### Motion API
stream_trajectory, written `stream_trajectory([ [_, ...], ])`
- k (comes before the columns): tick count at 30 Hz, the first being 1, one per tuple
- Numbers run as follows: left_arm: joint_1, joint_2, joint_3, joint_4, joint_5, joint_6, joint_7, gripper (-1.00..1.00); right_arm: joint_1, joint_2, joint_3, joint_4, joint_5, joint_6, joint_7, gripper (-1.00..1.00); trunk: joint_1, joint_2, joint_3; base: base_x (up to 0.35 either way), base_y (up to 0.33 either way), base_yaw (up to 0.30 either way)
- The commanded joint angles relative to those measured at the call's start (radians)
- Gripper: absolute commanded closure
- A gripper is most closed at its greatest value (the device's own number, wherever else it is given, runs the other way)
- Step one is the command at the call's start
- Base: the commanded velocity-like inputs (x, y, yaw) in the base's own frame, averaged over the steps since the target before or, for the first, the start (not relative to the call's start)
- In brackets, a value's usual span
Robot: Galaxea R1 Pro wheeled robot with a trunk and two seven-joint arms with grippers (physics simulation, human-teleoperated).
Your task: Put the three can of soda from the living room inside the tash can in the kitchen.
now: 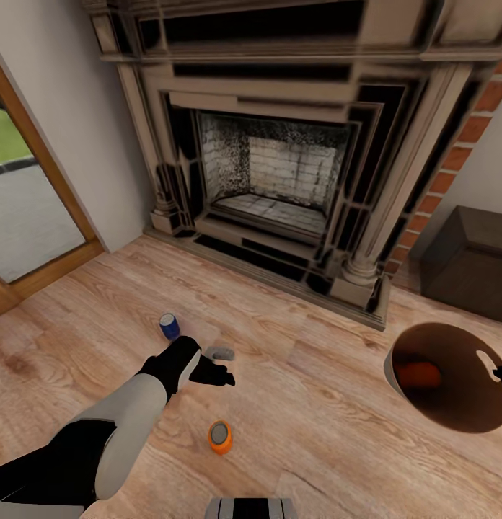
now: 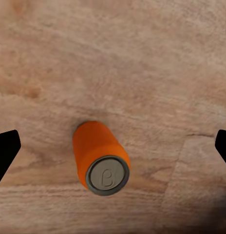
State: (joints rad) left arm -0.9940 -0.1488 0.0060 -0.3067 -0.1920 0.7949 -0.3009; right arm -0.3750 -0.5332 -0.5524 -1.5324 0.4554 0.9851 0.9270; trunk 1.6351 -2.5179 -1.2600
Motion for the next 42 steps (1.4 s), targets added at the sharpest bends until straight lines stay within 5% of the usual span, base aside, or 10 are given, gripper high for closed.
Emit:
stream_trajectory([
  [1, 0.0, 0.0, 0.0, 0.0, 0.0, 0.0, 0.0, -1.0, -0.001, 0.0, 0.0, -0.002, -0.012, 0.004, 0.004, 1.0, 0.0, 0.0, -0.004, 0.0, 0.0, 0.0],
  [11, 0.0, -0.001, 0.0, 0.0, 0.0, 0.0, 0.0, -1.0, -0.002, -0.004, 0.0, -0.047, -0.011, 0.019, 0.008, 1.0, 0.005, -0.003, -0.043, 0.0, 0.0, 0.0],
  [21, 0.004, -0.001, 0.0, 0.0, 0.0, 0.0, 0.0, -1.0, -0.005, -0.04, 0.0, -0.051, -0.013, 0.062, 0.013, 1.0, 0.009, -0.005, -0.081, 0.0, 0.0, 0.0],
  [29, 0.005, -0.002, 0.0, 0.001, 0.0, 0.001, 0.0, -1.0, -0.016, -0.045, -0.014, -0.052, -0.014, 0.056, 0.075, 1.0, 0.013, -0.007, -0.112, 0.0, 0.0, 0.0],
  [37, 0.005, -0.003, 0.0, 0.002, 0.0, 0.003, 0.0, -1.0, -0.051, -0.08, -0.017, -0.052, -0.015, 0.057, 0.083, 1.0, 0.016, -0.009, -0.143, 0.0, 0.0, 0.0],
  [42, 0.005, -0.003, 0.0, 0.003, 0.0, 0.003, -0.001, -1.0, -0.056, -0.09, -0.016, -0.052, -0.015, 0.059, 0.084, 1.0, 0.016, -0.009, -0.143, 0.0, 0.0, 0.0],
])
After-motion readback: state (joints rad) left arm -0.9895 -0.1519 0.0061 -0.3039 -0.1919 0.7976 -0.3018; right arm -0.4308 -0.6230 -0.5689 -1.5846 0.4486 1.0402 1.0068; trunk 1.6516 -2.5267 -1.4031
